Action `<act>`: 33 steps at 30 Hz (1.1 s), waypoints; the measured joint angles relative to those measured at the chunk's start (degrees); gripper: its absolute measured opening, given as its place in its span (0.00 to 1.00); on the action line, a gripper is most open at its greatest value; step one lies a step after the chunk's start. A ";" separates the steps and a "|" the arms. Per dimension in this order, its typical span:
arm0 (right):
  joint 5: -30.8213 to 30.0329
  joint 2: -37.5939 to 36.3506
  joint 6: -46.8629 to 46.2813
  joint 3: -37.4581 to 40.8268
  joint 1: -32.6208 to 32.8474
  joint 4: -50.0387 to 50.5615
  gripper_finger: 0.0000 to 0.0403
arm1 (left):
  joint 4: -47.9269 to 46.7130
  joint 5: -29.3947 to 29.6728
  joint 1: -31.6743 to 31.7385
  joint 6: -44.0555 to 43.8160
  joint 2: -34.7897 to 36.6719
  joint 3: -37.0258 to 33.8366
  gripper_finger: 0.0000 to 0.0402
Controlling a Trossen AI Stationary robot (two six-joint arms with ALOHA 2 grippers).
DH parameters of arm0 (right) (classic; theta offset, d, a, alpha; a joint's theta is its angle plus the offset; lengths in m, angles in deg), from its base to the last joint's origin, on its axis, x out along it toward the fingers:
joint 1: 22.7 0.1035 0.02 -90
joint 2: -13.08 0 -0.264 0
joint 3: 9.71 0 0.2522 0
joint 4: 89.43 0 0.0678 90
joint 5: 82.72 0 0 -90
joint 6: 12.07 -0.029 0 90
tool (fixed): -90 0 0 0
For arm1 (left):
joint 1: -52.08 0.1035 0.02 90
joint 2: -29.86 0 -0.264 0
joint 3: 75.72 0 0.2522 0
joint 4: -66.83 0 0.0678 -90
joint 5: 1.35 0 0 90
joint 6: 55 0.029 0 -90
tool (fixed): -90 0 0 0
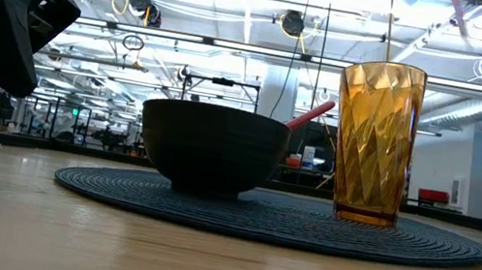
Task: Pick & Place Utensil
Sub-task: Put the pink straw into the brown cup
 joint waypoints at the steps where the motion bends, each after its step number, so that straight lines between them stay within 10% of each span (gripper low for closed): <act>1: -0.02 -0.20 1.16 0.00 -0.39 -0.89 0.01 | 0.00 0.00 0.00 0.00 0.00 0.00 0.30; 17: -4.18 -4.84 8.58 2.79 -4.36 -3.67 0.01 | -0.35 0.00 0.00 0.31 0.00 0.00 0.30; 33: -3.94 -21.55 13.33 33.45 -6.80 -39.52 0.01 | -0.33 1.73 -0.02 1.30 0.00 0.00 0.30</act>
